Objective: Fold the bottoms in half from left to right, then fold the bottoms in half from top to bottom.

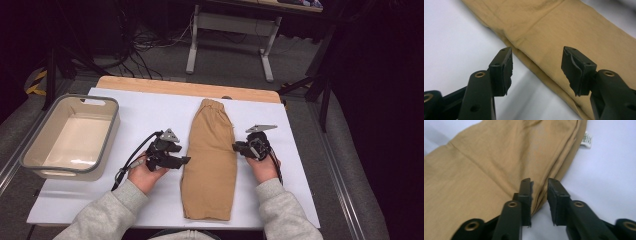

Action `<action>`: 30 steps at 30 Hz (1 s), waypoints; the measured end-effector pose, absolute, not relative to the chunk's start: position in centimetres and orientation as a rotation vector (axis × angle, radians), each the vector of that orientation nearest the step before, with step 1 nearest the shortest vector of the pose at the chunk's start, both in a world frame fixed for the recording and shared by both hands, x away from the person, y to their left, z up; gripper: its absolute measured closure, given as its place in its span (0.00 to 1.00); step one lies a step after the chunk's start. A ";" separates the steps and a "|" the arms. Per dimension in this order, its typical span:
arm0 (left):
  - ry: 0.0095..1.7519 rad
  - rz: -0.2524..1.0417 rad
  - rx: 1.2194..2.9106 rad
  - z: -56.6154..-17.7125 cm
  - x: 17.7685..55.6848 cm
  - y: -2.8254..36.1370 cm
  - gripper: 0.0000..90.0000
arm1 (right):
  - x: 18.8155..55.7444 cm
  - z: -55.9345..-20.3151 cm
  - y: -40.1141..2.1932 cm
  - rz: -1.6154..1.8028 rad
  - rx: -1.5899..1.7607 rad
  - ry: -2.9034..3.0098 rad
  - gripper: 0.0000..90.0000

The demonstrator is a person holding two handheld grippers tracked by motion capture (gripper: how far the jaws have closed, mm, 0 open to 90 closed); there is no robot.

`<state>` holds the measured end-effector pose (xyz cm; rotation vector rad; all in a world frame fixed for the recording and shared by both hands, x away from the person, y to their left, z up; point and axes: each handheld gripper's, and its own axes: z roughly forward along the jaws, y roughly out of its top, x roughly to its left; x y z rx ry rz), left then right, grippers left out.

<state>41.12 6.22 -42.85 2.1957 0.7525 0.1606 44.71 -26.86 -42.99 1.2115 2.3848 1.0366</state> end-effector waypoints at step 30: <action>0.716 0.204 2.141 -42.2 37.7 9.6 0.28 | 48.8 -40.4 -27.1 1.070 1.134 2.386 0.21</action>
